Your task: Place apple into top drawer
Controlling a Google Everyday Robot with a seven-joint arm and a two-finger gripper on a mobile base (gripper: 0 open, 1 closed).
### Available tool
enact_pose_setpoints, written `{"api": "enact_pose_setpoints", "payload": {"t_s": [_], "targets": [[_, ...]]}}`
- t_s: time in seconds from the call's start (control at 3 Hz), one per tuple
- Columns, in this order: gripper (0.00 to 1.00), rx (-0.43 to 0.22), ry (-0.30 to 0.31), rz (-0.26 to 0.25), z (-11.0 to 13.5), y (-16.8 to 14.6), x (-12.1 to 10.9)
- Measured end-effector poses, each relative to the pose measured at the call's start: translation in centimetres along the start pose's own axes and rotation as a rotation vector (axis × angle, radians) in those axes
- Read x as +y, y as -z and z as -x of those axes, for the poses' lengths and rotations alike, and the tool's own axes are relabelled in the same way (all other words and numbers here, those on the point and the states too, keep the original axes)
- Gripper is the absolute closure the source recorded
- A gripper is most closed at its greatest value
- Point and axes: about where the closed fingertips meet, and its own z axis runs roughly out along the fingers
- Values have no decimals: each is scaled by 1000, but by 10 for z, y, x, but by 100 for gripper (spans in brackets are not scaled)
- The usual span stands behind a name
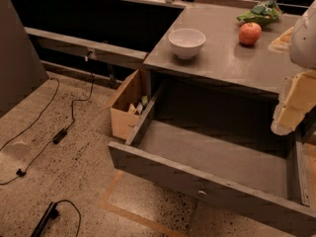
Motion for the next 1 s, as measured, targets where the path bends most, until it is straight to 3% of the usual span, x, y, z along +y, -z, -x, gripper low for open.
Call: {"api": "enact_pose_setpoints", "payload": {"t_s": [0.33, 0.67, 1.0], "targets": [[0, 0, 0, 0, 0, 0, 0], [0, -63, -80, -23, -6, -8, -16], [0, -191, -238, -76, -31, -24, -48]]}}
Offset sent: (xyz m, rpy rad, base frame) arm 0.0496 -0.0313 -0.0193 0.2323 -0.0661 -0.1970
